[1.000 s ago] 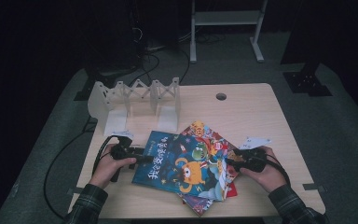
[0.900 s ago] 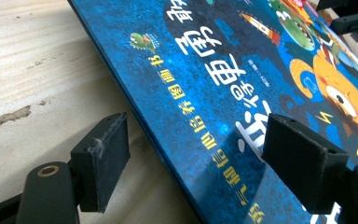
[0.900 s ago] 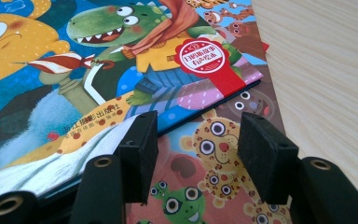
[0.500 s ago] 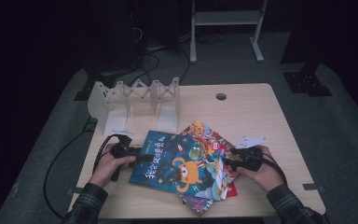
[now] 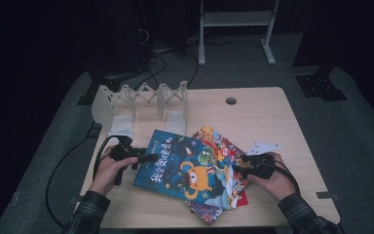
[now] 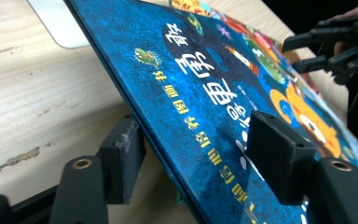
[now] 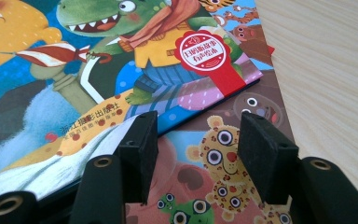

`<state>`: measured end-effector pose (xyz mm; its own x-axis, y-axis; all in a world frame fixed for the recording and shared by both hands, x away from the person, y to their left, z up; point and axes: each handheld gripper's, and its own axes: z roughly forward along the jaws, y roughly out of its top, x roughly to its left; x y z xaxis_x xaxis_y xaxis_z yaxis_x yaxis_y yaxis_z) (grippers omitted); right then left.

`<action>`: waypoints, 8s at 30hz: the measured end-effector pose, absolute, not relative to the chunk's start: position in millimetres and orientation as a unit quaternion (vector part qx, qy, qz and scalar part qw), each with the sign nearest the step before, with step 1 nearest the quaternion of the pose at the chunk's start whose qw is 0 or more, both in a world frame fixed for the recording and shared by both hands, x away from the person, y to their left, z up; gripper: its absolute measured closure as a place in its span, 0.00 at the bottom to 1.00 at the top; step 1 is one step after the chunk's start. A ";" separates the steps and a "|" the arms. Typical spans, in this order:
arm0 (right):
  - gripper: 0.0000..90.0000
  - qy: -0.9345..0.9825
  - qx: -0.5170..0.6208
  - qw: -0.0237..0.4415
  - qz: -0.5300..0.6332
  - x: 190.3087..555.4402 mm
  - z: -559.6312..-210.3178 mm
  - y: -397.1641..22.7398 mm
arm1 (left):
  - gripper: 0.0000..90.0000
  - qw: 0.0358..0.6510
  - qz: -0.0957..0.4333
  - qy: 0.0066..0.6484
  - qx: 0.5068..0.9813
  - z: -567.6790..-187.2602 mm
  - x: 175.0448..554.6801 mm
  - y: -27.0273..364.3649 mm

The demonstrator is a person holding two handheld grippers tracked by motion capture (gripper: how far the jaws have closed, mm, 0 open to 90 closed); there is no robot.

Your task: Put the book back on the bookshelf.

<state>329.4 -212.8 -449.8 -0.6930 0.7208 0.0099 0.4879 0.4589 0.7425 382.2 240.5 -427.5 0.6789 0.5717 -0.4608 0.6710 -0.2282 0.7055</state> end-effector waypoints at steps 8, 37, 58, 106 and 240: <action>0.51 0.839 0.363 0.155 0.376 329.2 -449.9 -212.7 | 0.50 0.505 -0.071 0.394 0.764 -414.2 382.6 240.2; 0.43 0.830 0.373 0.151 0.386 333.1 -447.2 -222.6 | 0.78 0.521 -0.199 0.438 0.705 -387.0 389.6 242.4; 0.36 0.746 0.535 0.233 0.322 392.5 -477.9 -309.0 | 0.87 0.513 -0.200 0.407 0.729 -331.9 397.3 211.9; 0.15 0.730 0.552 0.236 0.326 400.5 -486.5 -311.7 | 0.92 0.502 -0.041 0.405 0.763 -209.7 395.4 238.6; 0.14 0.730 0.554 0.236 0.325 401.0 -486.4 -309.6 | 0.92 0.375 0.083 0.698 0.604 -229.5 483.6 416.0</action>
